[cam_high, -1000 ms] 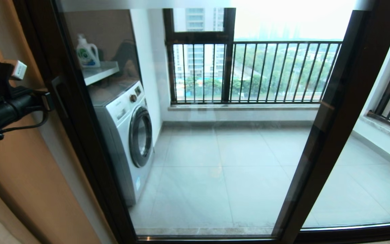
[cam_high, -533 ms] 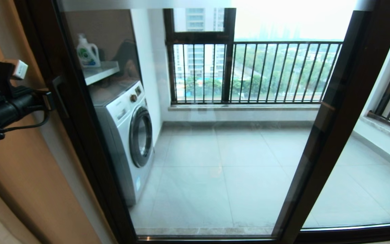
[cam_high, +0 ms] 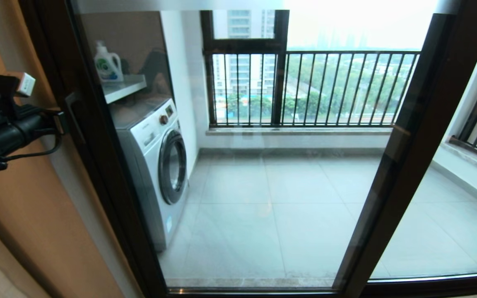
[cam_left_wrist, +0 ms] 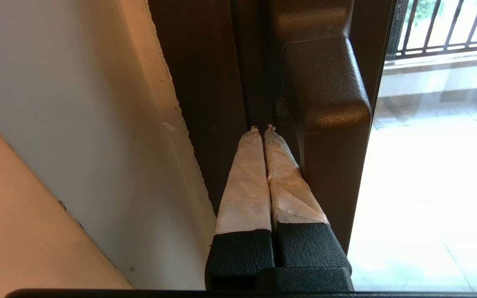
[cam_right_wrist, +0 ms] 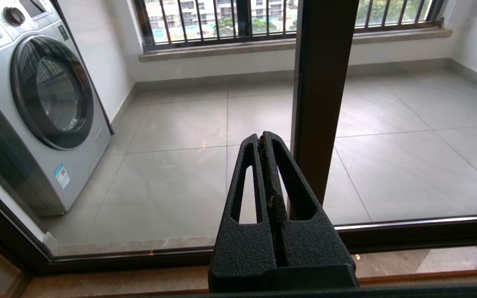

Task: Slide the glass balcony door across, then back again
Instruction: Open the slid door

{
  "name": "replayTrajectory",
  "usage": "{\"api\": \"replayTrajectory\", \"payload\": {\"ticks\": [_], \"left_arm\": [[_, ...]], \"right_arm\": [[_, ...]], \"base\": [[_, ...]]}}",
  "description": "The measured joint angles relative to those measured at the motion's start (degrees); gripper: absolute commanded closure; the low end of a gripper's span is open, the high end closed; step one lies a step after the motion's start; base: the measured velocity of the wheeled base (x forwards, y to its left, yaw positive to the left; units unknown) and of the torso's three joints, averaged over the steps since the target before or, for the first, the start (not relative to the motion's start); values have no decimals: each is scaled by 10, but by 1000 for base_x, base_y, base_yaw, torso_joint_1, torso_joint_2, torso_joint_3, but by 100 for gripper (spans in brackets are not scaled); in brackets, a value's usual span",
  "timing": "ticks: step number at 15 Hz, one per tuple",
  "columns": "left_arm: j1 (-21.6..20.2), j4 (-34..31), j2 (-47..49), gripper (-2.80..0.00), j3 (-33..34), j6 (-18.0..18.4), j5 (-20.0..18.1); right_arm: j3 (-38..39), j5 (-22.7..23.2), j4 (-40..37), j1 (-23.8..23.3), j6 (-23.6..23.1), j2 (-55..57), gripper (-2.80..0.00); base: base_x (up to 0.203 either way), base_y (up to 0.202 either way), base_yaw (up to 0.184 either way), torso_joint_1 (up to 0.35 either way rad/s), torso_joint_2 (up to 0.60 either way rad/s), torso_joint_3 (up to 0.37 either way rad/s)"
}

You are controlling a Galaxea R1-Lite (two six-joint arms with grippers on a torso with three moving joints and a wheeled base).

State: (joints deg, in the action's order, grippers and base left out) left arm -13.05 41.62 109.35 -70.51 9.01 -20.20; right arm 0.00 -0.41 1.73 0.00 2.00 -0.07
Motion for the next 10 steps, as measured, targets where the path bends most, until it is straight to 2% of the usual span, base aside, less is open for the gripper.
{"api": "replayTrajectory", "payload": {"ticks": [10], "left_arm": [[9,0,-4,0,0,1,10]], "right_arm": [[0,0,0,0,0,0,0]], "base": [[0,0,0,0,0,0]]}}
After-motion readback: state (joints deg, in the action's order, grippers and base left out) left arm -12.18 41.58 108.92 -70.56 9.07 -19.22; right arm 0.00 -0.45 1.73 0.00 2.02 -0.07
